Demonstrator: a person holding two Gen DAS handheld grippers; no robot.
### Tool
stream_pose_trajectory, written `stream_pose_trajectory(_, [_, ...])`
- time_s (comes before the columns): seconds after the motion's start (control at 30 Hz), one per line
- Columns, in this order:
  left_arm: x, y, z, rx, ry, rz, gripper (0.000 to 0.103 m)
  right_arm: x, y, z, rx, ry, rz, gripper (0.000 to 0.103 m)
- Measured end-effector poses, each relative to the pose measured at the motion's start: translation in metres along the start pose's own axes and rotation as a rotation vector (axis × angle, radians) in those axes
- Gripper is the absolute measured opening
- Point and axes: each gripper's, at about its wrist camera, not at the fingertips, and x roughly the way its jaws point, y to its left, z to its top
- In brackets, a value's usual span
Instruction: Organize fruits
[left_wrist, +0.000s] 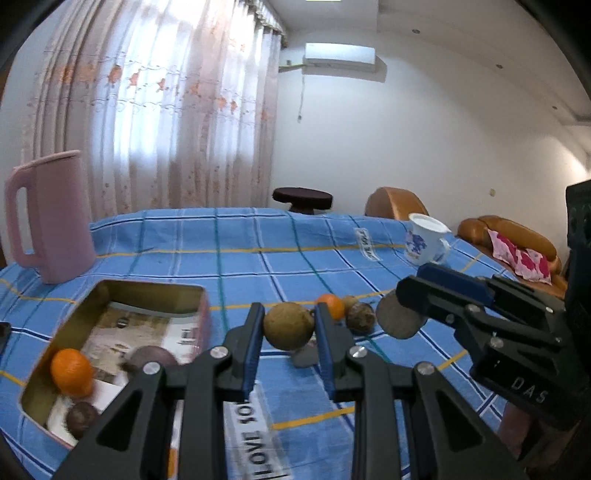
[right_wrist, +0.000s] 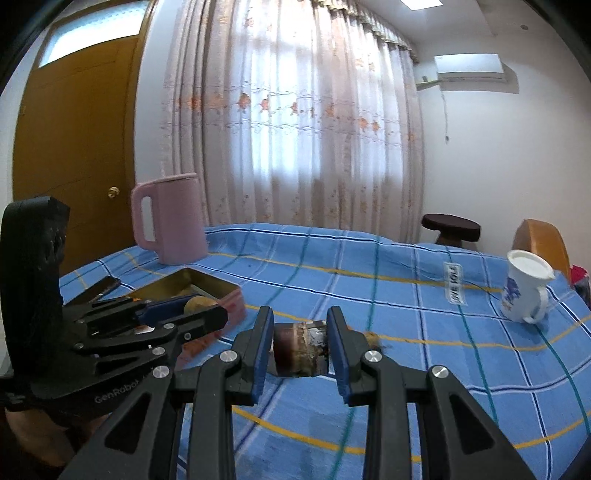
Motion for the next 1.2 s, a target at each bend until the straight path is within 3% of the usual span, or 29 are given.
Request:
stream_pose_trajectory(0.23, [-0.020,0.043,0.007,-0.040,-0.024,0.082,0.029,0.013,0.030,0.024,-0.026,-0.012,0.095,0.032])
stream_pose_trajectory(0.6, [-0.035,0.116,-0.002,-0.134,0.006,0.194,0.029,0.045,0.095,0.041,-0.104,0.000,0.224,0.031])
stream_pose_trajectory(1.2, [-0.038,0.140,-0.017,-0.145,0.047,0.238,0.029,0.084,0.143,0.015,-0.145,0.129,0.336,0.032])
